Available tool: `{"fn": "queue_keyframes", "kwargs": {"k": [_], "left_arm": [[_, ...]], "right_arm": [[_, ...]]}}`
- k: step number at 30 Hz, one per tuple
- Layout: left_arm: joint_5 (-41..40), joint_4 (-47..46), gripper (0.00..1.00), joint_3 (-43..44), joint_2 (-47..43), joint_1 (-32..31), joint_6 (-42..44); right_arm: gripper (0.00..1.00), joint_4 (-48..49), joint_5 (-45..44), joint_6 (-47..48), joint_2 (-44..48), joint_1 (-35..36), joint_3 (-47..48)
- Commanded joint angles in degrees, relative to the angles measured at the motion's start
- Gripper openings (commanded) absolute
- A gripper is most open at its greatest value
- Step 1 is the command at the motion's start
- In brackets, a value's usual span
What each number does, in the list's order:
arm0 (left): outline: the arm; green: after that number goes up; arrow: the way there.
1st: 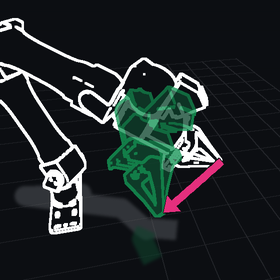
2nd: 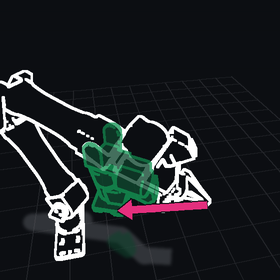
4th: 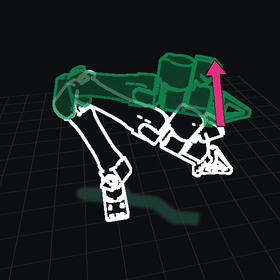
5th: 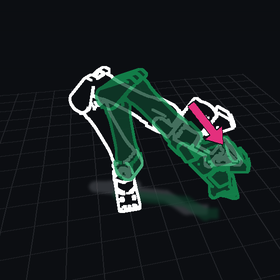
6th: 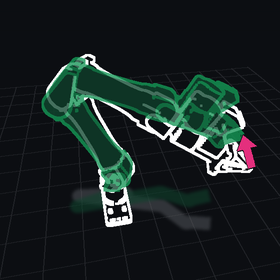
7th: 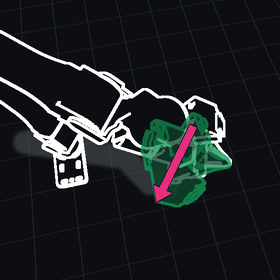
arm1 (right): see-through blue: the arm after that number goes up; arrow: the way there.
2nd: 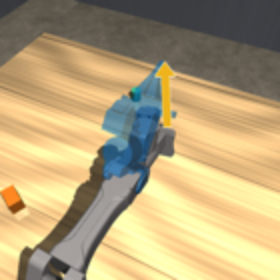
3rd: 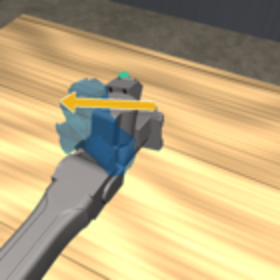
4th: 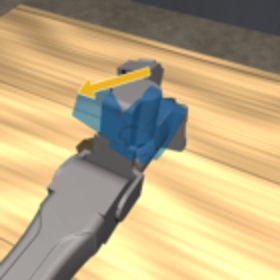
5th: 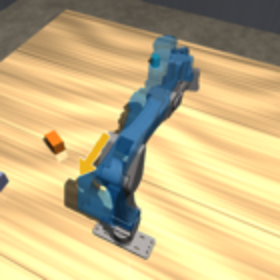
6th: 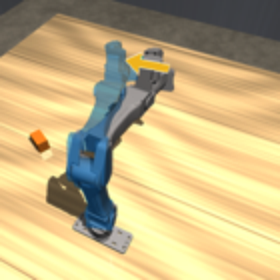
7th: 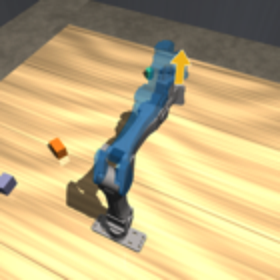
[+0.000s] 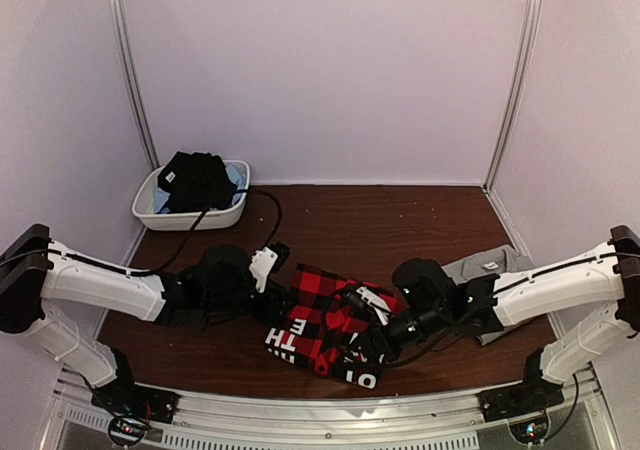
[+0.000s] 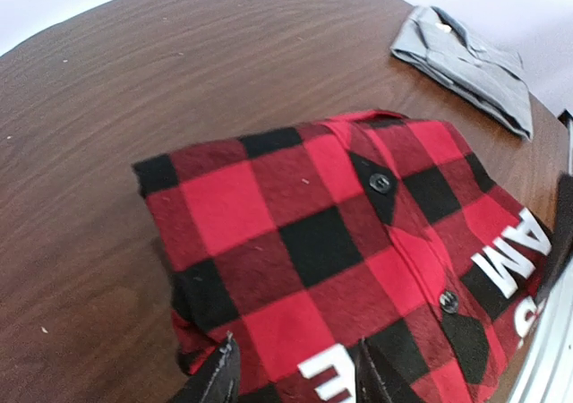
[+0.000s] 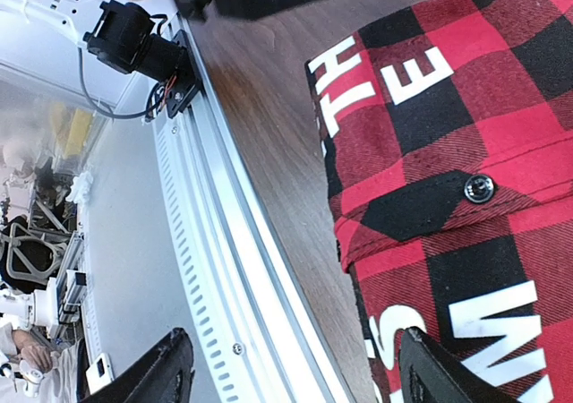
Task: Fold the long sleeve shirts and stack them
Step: Smooth out the square-folded shirt at the center of the board.
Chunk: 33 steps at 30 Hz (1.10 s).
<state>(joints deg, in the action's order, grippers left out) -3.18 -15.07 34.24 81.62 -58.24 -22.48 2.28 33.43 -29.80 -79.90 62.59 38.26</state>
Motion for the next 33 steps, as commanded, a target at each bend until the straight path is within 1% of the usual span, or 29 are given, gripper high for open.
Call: {"fn": "queue_keyframes", "kwargs": {"k": [1, 5, 12, 14, 18, 21, 23, 29, 33], "left_arm": [[8.6, -2.1, 0.45, 6.2, 3.4, 5.2, 3.0], [12.1, 0.0, 0.45, 14.0, 11.2, 6.4, 5.5], [15.8, 1.1, 0.45, 23.4, 24.0, 8.3, 3.9], [15.9, 2.4, 0.45, 25.3, 27.3, 8.4, 3.8], [15.9, 2.8, 0.45, 25.9, 30.0, 8.4, 3.5], [15.2, 2.6, 0.45, 25.7, 29.3, 8.4, 3.6], [14.1, 2.5, 0.46, 25.6, 27.6, 8.4, 3.6], [8.4, 3.4, 0.51, 24.6, 19.3, 8.4, 3.2], [6.8, 2.6, 0.65, 20.8, 13.4, 8.5, -0.1]], "right_arm": [[0.79, 3.4, 0.1, -0.5, -1.9, 1.8, -0.8], [0.79, 4.7, 0.1, -0.8, -3.6, 2.2, -2.1], [0.78, 9.0, 0.4, -1.9, -6.4, 2.2, -5.5], [0.78, 10.4, 0.3, -2.4, -7.4, 2.2, -7.0], [0.78, 11.1, 0.1, -3.0, -8.7, 2.2, -8.2], [0.77, 9.1, 0.0, -2.7, -7.8, 2.2, -6.9], [0.78, 6.2, -0.9, -1.7, -6.0, 2.2, -5.1], [0.85, -7.6, -7.8, 1.2, 1.4, 1.5, 1.2], [0.91, -12.7, -11.8, 2.8, 4.8, -2.2, 4.0]]}}
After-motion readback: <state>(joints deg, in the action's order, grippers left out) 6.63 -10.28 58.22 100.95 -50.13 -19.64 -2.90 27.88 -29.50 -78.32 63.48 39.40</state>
